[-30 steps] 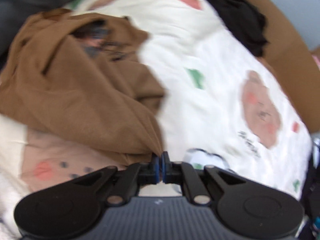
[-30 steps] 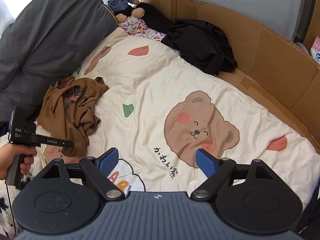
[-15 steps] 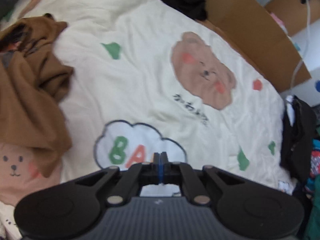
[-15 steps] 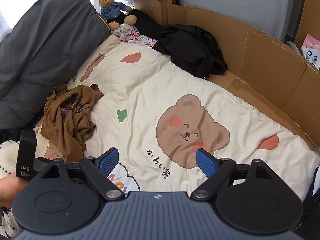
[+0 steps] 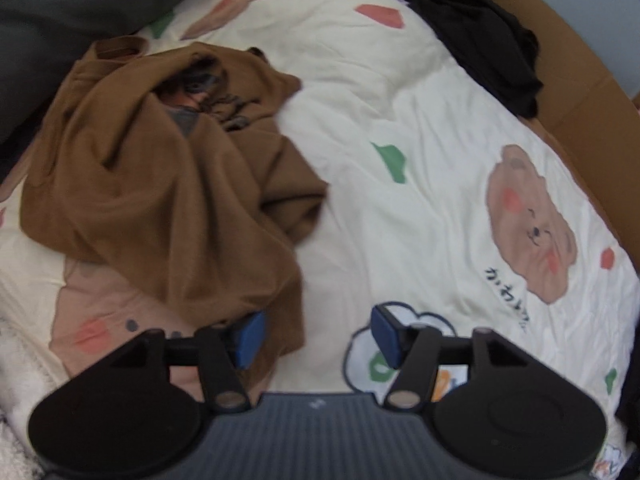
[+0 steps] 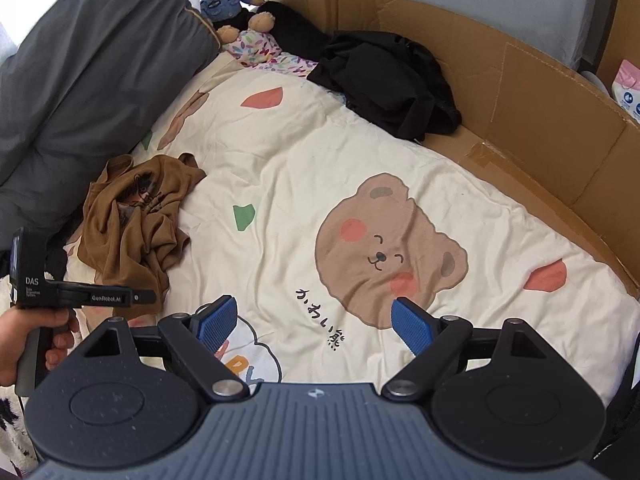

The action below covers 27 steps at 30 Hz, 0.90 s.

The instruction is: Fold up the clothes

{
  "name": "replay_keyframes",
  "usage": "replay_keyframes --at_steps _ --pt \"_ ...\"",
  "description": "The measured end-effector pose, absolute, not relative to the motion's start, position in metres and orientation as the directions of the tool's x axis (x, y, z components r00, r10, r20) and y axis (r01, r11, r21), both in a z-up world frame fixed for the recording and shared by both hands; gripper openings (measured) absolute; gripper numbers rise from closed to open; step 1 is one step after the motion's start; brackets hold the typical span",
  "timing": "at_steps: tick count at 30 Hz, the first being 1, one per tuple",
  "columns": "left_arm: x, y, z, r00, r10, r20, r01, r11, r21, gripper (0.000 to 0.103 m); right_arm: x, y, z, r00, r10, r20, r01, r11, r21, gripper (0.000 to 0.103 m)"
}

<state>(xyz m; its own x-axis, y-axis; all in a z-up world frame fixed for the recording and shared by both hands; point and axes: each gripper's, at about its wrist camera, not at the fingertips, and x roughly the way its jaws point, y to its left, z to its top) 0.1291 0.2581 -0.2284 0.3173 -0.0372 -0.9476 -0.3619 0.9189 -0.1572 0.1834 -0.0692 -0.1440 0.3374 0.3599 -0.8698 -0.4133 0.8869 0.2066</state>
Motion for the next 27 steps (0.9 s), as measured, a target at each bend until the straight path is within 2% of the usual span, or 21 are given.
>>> replay_keyframes --at_steps 8,13,16,18,23,27 --pt "0.117 0.298 -0.227 0.335 0.048 -0.941 -0.467 0.876 -0.121 0.068 0.183 -0.044 -0.153 0.316 0.356 -0.879 -0.447 0.874 0.193 0.088" --pt "0.115 0.330 -0.223 0.331 0.033 -0.943 -0.543 0.824 -0.162 0.071 0.185 -0.031 -0.155 0.310 0.358 -0.881 -0.455 0.869 0.193 0.088" --pt "0.114 0.340 -0.218 0.345 0.053 -0.937 -0.555 0.817 -0.158 0.080 0.185 -0.022 -0.154 0.310 0.365 -0.878 -0.468 0.862 0.193 0.088" --pt "0.112 0.347 -0.218 0.347 0.064 -0.936 -0.564 0.811 -0.154 0.082 0.184 -0.017 -0.153 0.308 0.373 -0.875 -0.479 0.856 0.196 0.088" --pt "0.107 0.366 -0.231 0.339 0.029 -0.940 -0.615 0.763 -0.198 0.082 0.182 -0.008 -0.159 0.290 0.369 -0.883 -0.493 0.848 0.193 0.088" --pt "0.101 0.372 -0.237 0.356 -0.052 -0.933 -0.603 0.750 -0.272 0.084 0.182 -0.006 -0.163 0.283 0.363 -0.888 -0.495 0.848 0.189 0.088"
